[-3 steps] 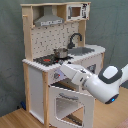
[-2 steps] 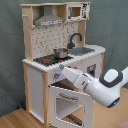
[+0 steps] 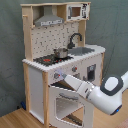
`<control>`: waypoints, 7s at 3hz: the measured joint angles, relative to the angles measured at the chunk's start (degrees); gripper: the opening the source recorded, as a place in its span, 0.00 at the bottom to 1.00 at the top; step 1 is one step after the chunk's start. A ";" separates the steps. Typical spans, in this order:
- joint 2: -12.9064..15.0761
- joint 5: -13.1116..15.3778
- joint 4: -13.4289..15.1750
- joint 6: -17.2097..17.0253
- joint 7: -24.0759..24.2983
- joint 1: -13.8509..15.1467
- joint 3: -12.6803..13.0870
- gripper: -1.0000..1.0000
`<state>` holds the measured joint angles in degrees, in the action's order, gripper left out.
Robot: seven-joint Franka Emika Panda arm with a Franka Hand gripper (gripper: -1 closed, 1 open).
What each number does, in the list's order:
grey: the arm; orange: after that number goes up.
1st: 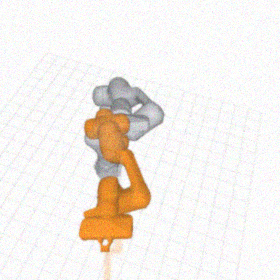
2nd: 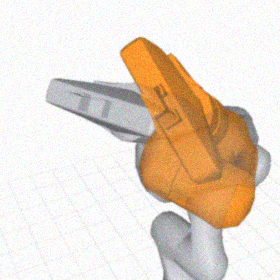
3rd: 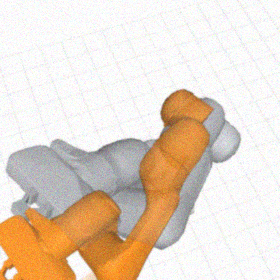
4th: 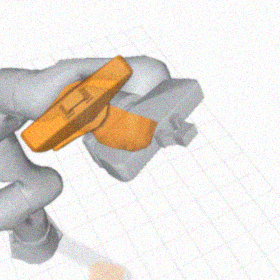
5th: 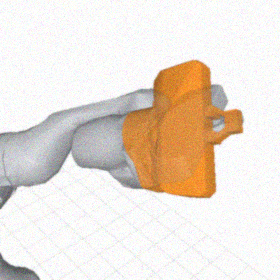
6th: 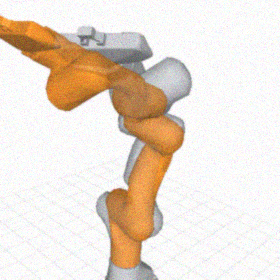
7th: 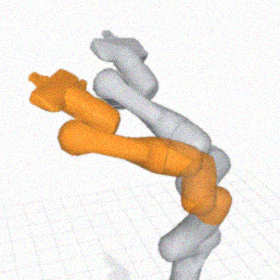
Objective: Play with the kitchen
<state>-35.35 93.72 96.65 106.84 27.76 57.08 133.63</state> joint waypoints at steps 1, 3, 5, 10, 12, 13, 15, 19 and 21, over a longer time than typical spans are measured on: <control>-0.84 -0.66 0.43 1.33 6.42 0.21 0.87 1.00; -1.82 -2.51 0.26 4.91 17.36 0.33 2.21 1.00; -2.34 -7.71 0.43 8.54 28.21 0.65 3.14 1.00; -1.98 -29.03 5.99 9.26 49.08 1.37 3.19 1.00; -0.09 -37.59 11.56 9.88 54.47 1.23 3.53 1.00; 2.59 -39.07 15.59 9.57 57.32 1.44 2.43 1.00; 7.37 -38.86 24.48 8.64 58.96 1.57 -1.57 1.00; 7.24 -29.31 29.74 12.44 47.35 11.11 -7.07 1.00; 7.20 -23.08 30.42 14.18 40.80 14.58 -6.90 1.00</control>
